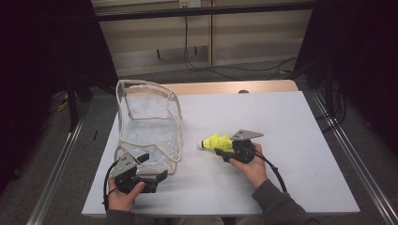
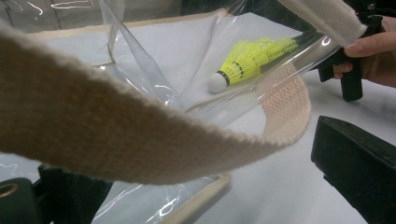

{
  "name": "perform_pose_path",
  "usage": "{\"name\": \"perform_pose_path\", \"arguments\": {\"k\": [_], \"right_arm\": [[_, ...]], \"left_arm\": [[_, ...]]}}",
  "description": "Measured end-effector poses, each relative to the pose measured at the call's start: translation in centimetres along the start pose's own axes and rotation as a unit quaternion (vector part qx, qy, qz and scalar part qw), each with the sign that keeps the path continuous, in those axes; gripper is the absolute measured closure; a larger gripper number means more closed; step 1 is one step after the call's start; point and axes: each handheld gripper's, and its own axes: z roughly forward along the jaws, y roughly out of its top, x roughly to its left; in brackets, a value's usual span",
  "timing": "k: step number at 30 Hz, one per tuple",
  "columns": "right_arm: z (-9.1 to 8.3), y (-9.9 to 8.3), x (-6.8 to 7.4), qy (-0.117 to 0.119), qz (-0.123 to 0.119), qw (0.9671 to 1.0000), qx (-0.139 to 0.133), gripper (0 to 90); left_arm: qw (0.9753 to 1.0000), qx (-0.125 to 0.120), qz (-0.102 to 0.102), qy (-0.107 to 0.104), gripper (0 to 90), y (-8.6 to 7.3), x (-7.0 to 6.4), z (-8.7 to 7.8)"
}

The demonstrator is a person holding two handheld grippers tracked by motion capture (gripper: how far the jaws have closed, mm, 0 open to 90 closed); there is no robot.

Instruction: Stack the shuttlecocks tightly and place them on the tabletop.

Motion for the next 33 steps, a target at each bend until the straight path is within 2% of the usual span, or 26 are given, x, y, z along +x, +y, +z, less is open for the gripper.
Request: {"name": "perform_pose_path", "arguments": {"k": [2,4,8,9,12,20,33], "right_arm": [[0.2,0.1,0.1,-0.009,0.002,1.0,0.0,59.9],[0.3,0.2,0.1,-0.018,-0.001,0.9998,0.001,68.9],[0.5,0.4,0.1,-0.022,-0.018,0.9996,0.004,78.5],[0.6,0.5,0.2,-0.028,-0.021,0.9994,0.002,78.8],[0.7,0.7,0.2,-0.026,-0.022,0.9994,0.001,79.1],[0.4,0.9,-0.1,-0.007,-0.008,0.9999,-0.003,79.5],[-0.9,2.0,0.0,0.02,-0.016,0.9996,-0.007,79.4]], "left_arm": [[1.0,0.0,0.0,0.0,3.2,0.0,0.0,0.0],[1.0,-0.002,-0.002,-0.001,3.2,0.0,0.0,0.0],[1.0,-0.001,0.0,-0.001,3.3,0.0,0.0,0.0],[1.0,-0.002,-0.001,-0.001,3.3,0.0,0.0,0.0],[1.0,-0.001,-0.001,-0.001,3.3,0.0,0.0,0.0],[1.0,-0.002,0.0,-0.001,3.3,0.0,0.0,0.0],[1.0,-0.004,-0.001,-0.003,3.4,-0.1,0.1,0.1]]}}
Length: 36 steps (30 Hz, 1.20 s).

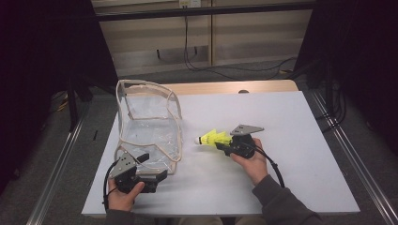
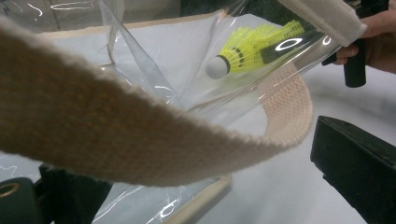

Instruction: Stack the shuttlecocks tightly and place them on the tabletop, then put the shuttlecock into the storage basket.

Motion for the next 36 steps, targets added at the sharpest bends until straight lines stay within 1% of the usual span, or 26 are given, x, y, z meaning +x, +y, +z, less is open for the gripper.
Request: {"name": "perform_pose_path", "arguments": {"k": [4,5,6,8,16,19,21,22,25,36], "right_arm": [[-0.5,0.6,0.2,0.008,-0.005,1.0,-0.003,79.5],[-0.7,0.7,0.3,0.012,-0.005,0.9999,-0.002,79.5],[-0.8,0.8,0.3,0.014,-0.004,0.9999,-0.001,79.5],[-1.0,1.0,0.3,0.015,-0.007,0.9999,0.001,79.5],[-2.0,2.0,0.1,0.024,-0.011,0.9996,0.001,79.5],[-2.3,2.4,0.0,0.029,-0.007,0.9996,0.001,79.4],[-2.6,2.7,-0.1,0.027,-0.013,0.9996,0.002,79.4],[-2.6,2.8,-0.1,0.027,-0.012,0.9996,0.002,79.4],[-2.9,3.2,-0.3,0.027,-0.013,0.9996,0.003,79.4],[-3.6,4.8,-0.3,0.034,-0.02,0.9992,0.006,79.4]], "left_arm": [[1.0,0.003,-0.001,0.001,3.1,0.0,0.0,0.0],[1.0,0.003,0.001,0.002,3.1,0.1,0.0,0.0],[1.0,0.003,-0.002,0.002,3.1,0.1,0.0,0.0],[1.0,0.004,-0.001,0.003,2.8,0.1,0.0,0.0],[1.0,0.002,-0.002,-0.001,2.7,0.1,-0.1,0.0],[1.0,0.002,-0.001,-0.002,2.7,0.1,-0.2,-0.1],[1.0,0.001,-0.001,-0.002,2.8,0.0,-0.2,-0.1],[1.0,0.002,0.001,-0.001,2.8,0.0,-0.2,-0.1],[1.0,0.001,0.0,-0.001,2.8,0.0,-0.2,-0.2],[1.0,-0.001,-0.001,-0.002,2.8,0.1,-0.3,-0.2]]}}
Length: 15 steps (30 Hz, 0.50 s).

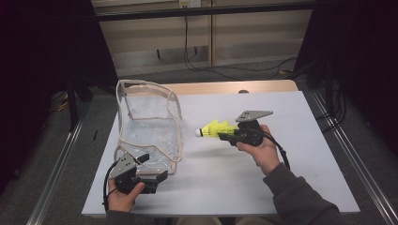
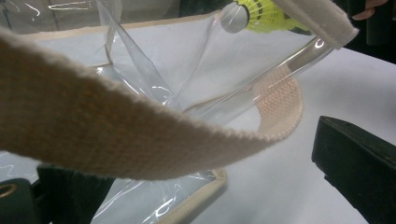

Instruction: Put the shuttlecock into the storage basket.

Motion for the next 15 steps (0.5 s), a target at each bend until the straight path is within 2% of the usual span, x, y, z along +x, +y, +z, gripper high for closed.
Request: {"name": "perform_pose_path", "arguments": {"k": [9,15], "right_arm": [[-0.2,1.3,0.5,0.005,-0.017,0.9998,0.003,79.4],[-0.4,1.9,0.5,0.005,-0.014,0.9999,0.002,79.4]], "left_arm": [[1.0,-0.002,-0.003,0.0,3.1,0.0,-0.1,-0.1],[1.0,-0.003,-0.002,-0.002,3.2,0.0,0.0,-0.1]]}}
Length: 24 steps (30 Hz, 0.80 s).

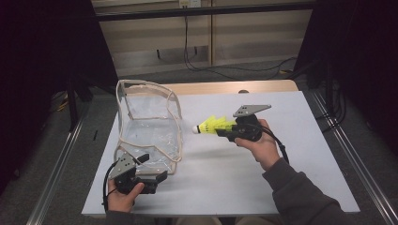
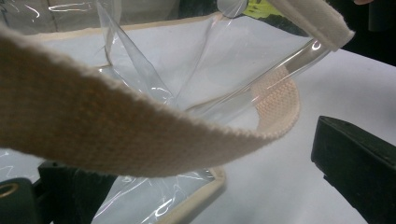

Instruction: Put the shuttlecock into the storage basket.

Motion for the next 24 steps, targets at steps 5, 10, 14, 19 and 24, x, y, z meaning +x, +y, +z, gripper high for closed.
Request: {"name": "perform_pose_path", "arguments": {"k": [5,10,14,19,24], "right_arm": [[-0.3,0.4,0.0,0.001,-0.006,1.0,0.004,79.4],[-0.7,1.1,0.0,0.003,-0.002,1.0,0.003,79.4],[-1.0,1.7,-0.1,0.001,-0.003,1.0,0.001,79.4],[-1.2,2.5,-0.1,0.002,-0.006,1.0,0.002,79.4],[-1.3,3.4,-0.1,0.001,-0.003,1.0,-0.001,79.4]], "left_arm": [[1.0,0.0,0.0,0.0,3.1,0.0,0.0,0.0],[1.0,0.0,0.001,0.0,3.1,0.0,0.0,0.0],[1.0,0.0,0.0,0.0,3.1,0.0,0.0,0.0],[1.0,0.0,0.001,0.0,3.1,0.0,0.0,0.0],[1.0,0.0,0.001,0.0,3.1,0.0,0.0,0.0]]}}
